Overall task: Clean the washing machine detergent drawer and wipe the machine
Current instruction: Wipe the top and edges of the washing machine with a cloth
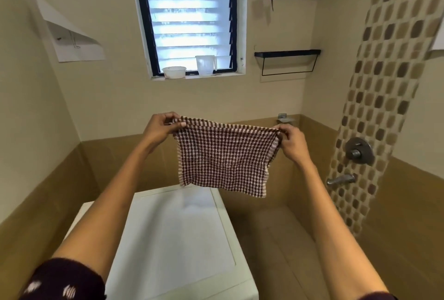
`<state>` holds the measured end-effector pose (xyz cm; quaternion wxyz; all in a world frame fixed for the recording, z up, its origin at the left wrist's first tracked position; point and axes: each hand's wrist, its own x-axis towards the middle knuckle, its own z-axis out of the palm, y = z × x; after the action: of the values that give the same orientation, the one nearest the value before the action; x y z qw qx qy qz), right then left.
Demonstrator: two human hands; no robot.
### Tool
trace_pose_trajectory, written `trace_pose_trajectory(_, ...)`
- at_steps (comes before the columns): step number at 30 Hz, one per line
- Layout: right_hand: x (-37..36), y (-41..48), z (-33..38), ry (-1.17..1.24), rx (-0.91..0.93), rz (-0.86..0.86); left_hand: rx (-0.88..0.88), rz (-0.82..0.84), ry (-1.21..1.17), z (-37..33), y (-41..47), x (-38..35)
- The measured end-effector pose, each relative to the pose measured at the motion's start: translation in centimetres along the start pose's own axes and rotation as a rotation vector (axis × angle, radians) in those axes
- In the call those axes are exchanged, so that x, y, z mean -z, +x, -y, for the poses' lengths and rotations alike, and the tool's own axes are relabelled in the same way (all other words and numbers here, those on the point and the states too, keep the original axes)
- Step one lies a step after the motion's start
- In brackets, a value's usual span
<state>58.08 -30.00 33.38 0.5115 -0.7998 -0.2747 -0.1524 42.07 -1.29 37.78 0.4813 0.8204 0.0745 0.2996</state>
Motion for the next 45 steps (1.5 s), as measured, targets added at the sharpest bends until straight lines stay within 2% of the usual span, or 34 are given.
trace_pose_trajectory(5,1.9,0.3,3.5,0.496,0.129,-0.101,-0.194,-0.026,-0.188,-5.4,-0.7,-0.1)
trace_pose_trajectory(9,-2.1,1.0,9.1,0.506,0.247,0.173,-0.116,0.127,-0.155,-7.6,0.5,-5.8)
trace_pose_trajectory(12,-4.3,1.7,10.6,0.684,0.174,0.181,-0.036,0.162,-0.236,-7.7,1.0,-9.0)
trace_pose_trajectory(16,-3.9,1.8,10.2,0.741,0.205,0.198,0.041,0.193,-0.215,-7.3,1.5,-9.0)
trace_pose_trajectory(20,-3.1,2.3,9.7,0.697,0.196,0.24,0.001,0.325,-0.156,-7.4,1.7,-8.5)
trace_pose_trajectory(22,-2.6,2.7,9.8,0.667,0.24,0.253,-0.019,0.334,-0.185,-7.7,1.6,-8.4)
trace_pose_trajectory(24,-2.3,2.9,9.9,0.54,0.306,0.219,-0.007,0.274,-0.225,-7.6,1.5,-8.4)
trace_pose_trajectory(28,-1.6,2.7,9.2,0.135,0.38,0.231,0.048,0.059,-0.26,-6.8,1.6,-7.9)
trace_pose_trajectory(31,-1.2,1.8,8.1,0.068,0.434,0.309,0.057,-0.026,-0.292,-6.5,1.4,-6.8)
trace_pose_trajectory(34,-1.4,1.1,7.2,0.134,0.339,0.409,0.049,-0.078,-0.33,-6.5,1.2,-5.4)
trace_pose_trajectory(38,-3.2,0.0,6.9,0.165,0.234,0.529,0.021,-0.061,-0.376,-7.0,0.7,-3.9)
trace_pose_trajectory(43,-5.3,-0.3,7.1,0.579,0.025,0.477,0.018,-0.075,-0.297,-6.6,0.0,-2.2)
trace_pose_trajectory(45,-5.2,-0.1,7.5,0.649,-0.003,0.443,0.027,-0.087,-0.268,-5.8,-0.6,-1.6)
